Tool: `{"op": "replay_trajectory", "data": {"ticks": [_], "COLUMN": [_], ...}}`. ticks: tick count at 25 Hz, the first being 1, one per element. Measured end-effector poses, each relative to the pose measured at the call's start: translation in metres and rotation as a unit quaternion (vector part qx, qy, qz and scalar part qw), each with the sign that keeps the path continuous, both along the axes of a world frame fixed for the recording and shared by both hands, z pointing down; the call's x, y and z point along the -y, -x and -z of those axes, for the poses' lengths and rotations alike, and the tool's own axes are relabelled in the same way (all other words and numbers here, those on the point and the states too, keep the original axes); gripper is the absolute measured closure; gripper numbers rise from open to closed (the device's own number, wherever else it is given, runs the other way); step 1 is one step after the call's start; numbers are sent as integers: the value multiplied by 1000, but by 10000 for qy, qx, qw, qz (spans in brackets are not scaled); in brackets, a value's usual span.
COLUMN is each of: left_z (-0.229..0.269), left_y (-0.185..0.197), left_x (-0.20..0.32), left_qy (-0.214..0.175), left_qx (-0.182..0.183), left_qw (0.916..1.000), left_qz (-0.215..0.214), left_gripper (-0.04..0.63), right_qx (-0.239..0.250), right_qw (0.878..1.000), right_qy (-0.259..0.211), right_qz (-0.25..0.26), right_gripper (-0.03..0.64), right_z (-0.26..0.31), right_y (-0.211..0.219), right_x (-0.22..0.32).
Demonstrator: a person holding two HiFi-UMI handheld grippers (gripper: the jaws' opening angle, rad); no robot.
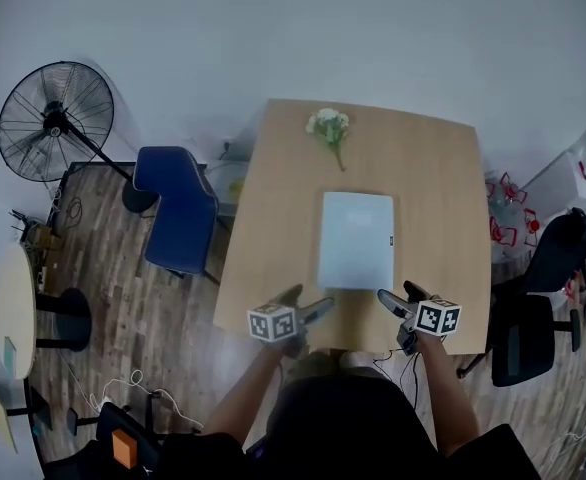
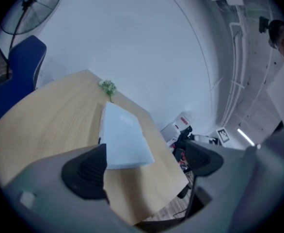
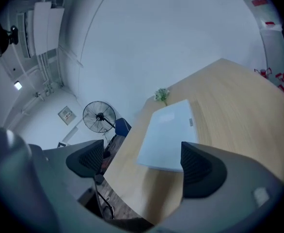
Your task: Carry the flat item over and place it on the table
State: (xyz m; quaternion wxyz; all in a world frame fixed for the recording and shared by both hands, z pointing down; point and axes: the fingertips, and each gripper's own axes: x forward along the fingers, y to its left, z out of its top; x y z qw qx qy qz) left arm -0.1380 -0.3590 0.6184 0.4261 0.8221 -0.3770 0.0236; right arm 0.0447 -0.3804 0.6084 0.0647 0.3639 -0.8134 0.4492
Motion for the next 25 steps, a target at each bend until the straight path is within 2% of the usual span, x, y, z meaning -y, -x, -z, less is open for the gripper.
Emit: {"op": "replay_trajectory", "data": {"ticks": [4, 6, 8, 10, 11, 13, 15, 17, 18, 20, 25], "left_z": [35, 56, 70, 77, 79, 87, 97, 102, 104, 108, 119], "left_y": [11, 8, 0, -8, -12, -16, -15, -6, 0, 10, 18], "left_x": [-23, -27, -29, -28, -25, -20, -16, -10, -6, 0, -5], "left_qy": [-531, -847, -1167, -1504, -1657, -1927, -2088, -2051, -2013, -2048, -2411], "left_qx": [-64, 10, 265, 693, 910, 1176, 1269, 1447, 1542, 1605, 1728], "left_qw": [9972, 9947, 9916, 9854, 9813, 9732, 9679, 9650, 9637, 9608, 9492], "left_qz": [523, 586, 486, 390, 374, 427, 583, 754, 838, 955, 1047], "left_gripper": [132, 158, 202, 279, 350, 410, 470, 535, 587, 595, 597], "right_qx": [-212, -210, -140, -159, -193, -309, -567, -932, -1093, -1264, -1274], "right_qw": [9977, 9957, 9945, 9925, 9904, 9847, 9785, 9720, 9691, 9649, 9562], "right_qy": [-609, -811, -980, -1203, -1310, -1523, -1784, -2031, -2112, -2205, -2550], "right_qz": [213, 389, 348, -124, -404, -790, -861, -723, -661, -664, -664], "right_gripper": [131, 160, 255, 360, 399, 455, 484, 541, 568, 610, 617], "right_z": [28, 40, 50, 58, 63, 73, 81, 82, 80, 79, 92], "right_y": [2, 1, -4, -21, -32, -46, -52, -52, -51, -49, -36], "right_x": [-30, -46, -56, -56, -54, -50, -47, -43, -40, -35, -26]}}
